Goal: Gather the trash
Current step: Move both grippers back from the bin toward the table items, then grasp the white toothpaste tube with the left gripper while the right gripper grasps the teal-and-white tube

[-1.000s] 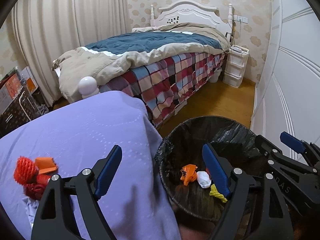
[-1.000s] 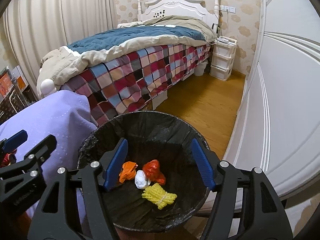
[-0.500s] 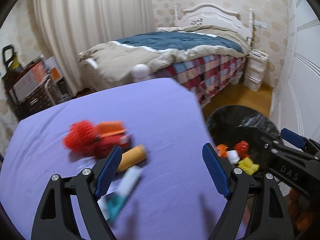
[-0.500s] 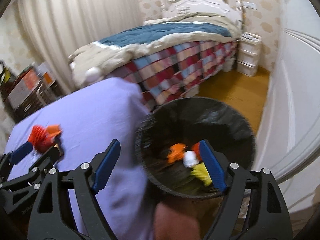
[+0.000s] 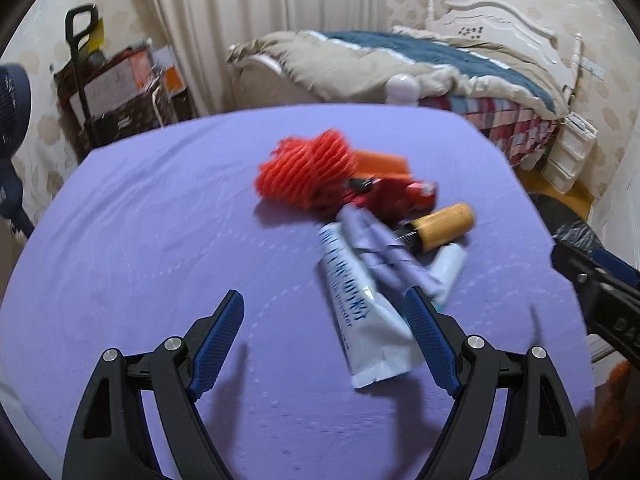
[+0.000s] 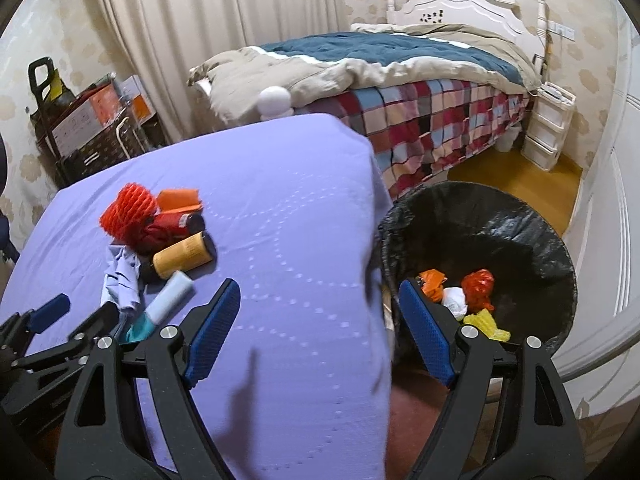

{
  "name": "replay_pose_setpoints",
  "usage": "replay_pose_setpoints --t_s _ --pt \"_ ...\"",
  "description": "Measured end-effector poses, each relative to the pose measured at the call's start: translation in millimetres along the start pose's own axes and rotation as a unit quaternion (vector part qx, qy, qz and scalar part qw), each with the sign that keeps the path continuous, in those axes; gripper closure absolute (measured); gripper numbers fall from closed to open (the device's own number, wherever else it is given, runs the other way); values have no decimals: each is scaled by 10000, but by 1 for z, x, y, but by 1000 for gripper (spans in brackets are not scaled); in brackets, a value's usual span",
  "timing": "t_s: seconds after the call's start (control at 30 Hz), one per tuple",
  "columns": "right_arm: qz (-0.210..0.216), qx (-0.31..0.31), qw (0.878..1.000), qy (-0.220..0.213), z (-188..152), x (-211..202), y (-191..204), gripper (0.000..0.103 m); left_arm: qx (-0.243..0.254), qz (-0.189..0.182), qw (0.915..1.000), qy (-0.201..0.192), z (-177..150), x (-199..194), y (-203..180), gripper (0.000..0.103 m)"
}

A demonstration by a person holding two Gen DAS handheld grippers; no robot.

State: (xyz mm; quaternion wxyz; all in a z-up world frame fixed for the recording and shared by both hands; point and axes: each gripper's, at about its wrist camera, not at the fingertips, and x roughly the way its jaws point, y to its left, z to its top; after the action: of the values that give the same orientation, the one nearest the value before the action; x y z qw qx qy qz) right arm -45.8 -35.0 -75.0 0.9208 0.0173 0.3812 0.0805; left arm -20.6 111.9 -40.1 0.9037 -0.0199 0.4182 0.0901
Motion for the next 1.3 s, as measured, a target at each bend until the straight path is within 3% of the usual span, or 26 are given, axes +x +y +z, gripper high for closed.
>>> replay_pose_setpoints --t_s 0.3,0.4,0.53,0.63,1.07,1.3 --pt "107 -195 9997 126 -4 5 21 23 -85 67 9999 36 -2 7 16 23" --pt "150 -292 9993 159 -6 7 28 23 -158 -115 9997 168 0 14 22 24" --pt "192 -458 9985 212 -9 11 41 23 -94 -140 9996 214 -2 16 27 50" --pt "196 -626 9975 260 -12 14 53 23 -88 -177 9996 217 -5 15 34 61" --pt "232 -1017 9933 500 -14 26 100 23 -431 178 9987 190 -14 9 86 62" --pt "13 -1135 9906 765 -15 36 103 23 -485 98 9986 174 -17 6 95 62"
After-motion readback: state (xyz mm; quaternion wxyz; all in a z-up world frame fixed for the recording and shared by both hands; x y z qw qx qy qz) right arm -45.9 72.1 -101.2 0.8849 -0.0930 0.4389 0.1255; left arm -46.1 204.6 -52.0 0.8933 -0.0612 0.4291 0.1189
